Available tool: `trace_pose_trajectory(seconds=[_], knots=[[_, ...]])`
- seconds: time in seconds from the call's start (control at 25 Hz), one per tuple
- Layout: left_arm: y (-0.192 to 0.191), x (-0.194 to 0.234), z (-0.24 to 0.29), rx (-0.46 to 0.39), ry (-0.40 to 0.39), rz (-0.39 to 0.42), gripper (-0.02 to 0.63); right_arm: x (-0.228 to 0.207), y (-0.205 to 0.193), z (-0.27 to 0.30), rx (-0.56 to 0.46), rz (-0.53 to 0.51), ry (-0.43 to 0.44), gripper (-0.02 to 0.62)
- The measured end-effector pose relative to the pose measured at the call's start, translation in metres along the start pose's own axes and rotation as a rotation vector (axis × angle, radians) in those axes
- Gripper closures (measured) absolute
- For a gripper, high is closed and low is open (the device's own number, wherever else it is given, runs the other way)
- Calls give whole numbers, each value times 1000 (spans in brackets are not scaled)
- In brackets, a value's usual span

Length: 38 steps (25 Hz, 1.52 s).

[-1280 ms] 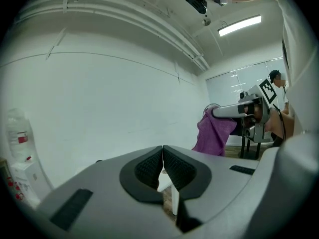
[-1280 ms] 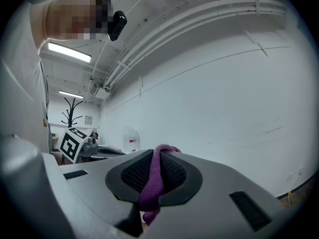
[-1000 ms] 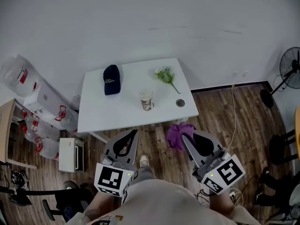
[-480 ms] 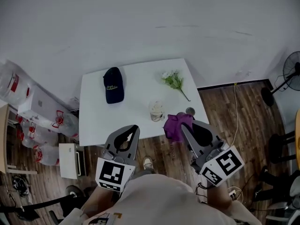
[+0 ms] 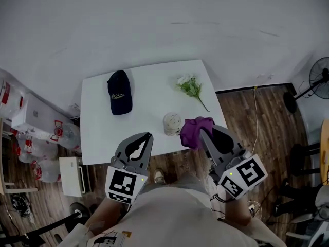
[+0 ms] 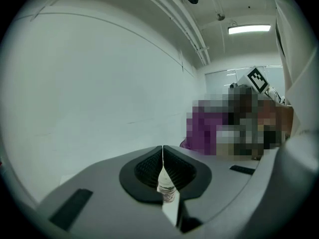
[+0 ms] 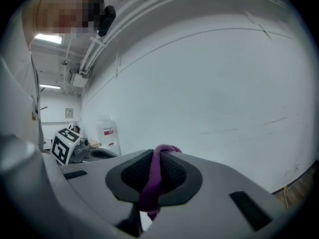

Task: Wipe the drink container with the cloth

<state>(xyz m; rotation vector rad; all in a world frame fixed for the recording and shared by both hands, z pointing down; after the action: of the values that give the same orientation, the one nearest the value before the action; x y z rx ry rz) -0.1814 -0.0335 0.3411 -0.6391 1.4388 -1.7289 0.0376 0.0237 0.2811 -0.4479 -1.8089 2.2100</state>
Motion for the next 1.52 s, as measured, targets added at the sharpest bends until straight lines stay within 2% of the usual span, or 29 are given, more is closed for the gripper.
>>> trace_pose_trajectory(seconds=[0.16,0.4,0.56,0.6,0.68,0.92,1.16,1.52], knots=[[0,5,16,9,14,-18,584,-22,-5,11,13,27,19,537],[-3,10,41,41,124,-60,584,-60,-14,41,78,41,107,537],[-11,4,60,67,171,-81,571,-84,-27,64,134,33,172,537],[-12,2,66,74,174,-85,538,-88,-31,69,149,29,191,537],[-15,-3,78,89,174,-98,422,-97,-39,80,177,25,227,537],[-37,-19,117,171,152,-94,277,-119,-64,112,268,17,324,537],[-72,-26,144,258,173,-124,232,-129,-75,137,311,1,404,537],[-127,-45,175,321,140,-145,178,-127,-91,163,358,-40,437,537]])
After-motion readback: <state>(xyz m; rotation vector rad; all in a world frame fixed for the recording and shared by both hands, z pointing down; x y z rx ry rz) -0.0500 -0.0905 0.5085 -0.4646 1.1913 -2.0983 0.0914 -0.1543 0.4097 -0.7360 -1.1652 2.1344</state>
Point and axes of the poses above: the fingertips, and each gripper's own axes: z forward along the fingers, x to its left, y out of its top, the point moved 8 cm from there along -z, backward along the fingers
